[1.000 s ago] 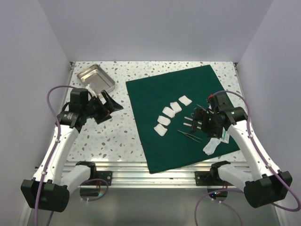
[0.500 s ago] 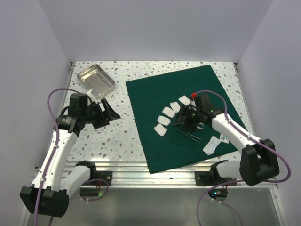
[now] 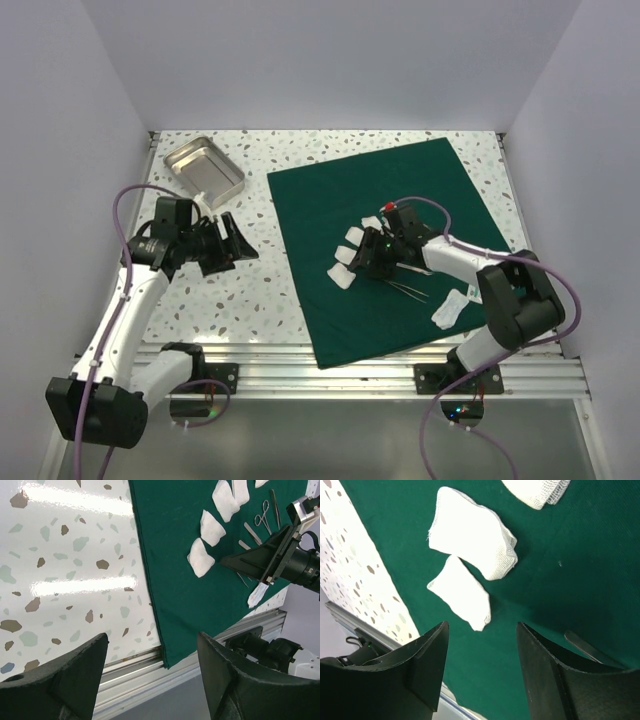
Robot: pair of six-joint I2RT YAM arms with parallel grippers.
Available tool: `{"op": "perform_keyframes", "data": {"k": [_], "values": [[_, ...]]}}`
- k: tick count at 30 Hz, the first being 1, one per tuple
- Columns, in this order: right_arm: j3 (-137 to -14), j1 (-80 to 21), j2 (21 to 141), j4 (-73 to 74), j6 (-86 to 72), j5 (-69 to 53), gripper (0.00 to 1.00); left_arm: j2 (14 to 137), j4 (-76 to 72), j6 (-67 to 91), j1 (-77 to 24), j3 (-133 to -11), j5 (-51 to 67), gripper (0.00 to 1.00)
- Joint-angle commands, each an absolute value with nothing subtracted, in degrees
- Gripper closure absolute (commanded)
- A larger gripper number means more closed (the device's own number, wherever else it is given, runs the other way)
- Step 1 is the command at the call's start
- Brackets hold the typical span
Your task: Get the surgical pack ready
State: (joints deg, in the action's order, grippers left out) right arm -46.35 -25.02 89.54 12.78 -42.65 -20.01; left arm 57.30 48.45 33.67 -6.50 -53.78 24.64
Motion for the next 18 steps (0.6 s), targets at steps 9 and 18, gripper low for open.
{"op": "perform_keyframes", "data": {"k": [9, 18], "values": [[-46.14, -27.59, 93.87, 6.15, -42.80, -20.48, 0.52, 59.68, 47.37, 31.11, -6.50, -55.46, 27.33, 0.25], [-49.12, -29.35, 97.11, 8.69, -39.65, -19.42, 0.71, 58.80, 47.29, 30.85, -6.50, -54.50, 27.51, 0.25]]}}
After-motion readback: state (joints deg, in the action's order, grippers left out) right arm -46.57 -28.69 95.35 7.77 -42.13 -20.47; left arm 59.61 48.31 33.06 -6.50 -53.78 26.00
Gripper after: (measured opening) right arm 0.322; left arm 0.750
